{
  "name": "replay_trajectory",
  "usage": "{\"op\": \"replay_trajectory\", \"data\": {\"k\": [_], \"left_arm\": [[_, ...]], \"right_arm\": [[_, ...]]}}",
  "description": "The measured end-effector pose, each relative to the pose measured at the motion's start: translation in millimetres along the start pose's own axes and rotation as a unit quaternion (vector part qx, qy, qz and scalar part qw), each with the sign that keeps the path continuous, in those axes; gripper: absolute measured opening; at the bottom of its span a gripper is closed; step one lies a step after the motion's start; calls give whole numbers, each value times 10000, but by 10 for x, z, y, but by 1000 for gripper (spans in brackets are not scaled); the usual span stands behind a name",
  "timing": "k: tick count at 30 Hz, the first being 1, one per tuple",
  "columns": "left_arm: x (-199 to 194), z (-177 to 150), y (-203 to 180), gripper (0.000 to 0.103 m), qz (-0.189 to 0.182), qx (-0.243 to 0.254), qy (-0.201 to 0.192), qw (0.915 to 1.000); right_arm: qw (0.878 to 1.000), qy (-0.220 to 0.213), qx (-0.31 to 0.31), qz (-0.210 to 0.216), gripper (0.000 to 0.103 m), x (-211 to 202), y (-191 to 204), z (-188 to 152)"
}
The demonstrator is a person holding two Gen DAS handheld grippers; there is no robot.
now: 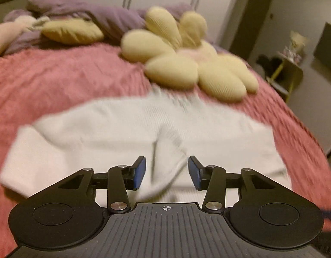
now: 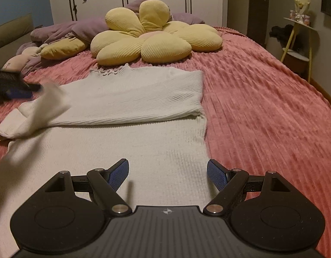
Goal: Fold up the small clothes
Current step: 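Fold the cuff across the body with the left tool while the right tool grasps it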
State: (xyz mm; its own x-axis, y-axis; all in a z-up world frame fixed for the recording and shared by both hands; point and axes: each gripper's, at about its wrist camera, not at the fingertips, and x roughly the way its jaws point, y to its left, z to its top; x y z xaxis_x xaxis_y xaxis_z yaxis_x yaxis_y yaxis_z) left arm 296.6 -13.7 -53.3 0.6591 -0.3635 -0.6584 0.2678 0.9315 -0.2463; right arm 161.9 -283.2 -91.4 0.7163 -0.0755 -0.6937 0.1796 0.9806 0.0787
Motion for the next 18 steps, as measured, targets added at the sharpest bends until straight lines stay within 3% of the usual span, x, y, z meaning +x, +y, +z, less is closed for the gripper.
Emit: {"op": "replay_trajectory", "data": {"k": [4,8,12,15,17,18], "left_arm": [[-285,-239,315,65,52,-592,-138,9981],[-418,-352,578,69,756,-566,-102,9955],[-450,-463,798,69,965,-781,44,9923],[-473,-525,829,70,993,-791,90,9919],[-456,-552,820,71,1040,-707,90,9920],[-458,-564,812,72,1051,-669,94,9922]], "right_arm": [[9999,-24,-11,145,80,16,-12,70],[9986,-96,-90,504,80,140,165,290],[9908,103,90,1345,77,428,441,556],[9855,377,115,1650,66,713,659,660],[9849,488,127,1653,49,876,767,711],[9848,475,139,1664,49,929,802,730]]}}
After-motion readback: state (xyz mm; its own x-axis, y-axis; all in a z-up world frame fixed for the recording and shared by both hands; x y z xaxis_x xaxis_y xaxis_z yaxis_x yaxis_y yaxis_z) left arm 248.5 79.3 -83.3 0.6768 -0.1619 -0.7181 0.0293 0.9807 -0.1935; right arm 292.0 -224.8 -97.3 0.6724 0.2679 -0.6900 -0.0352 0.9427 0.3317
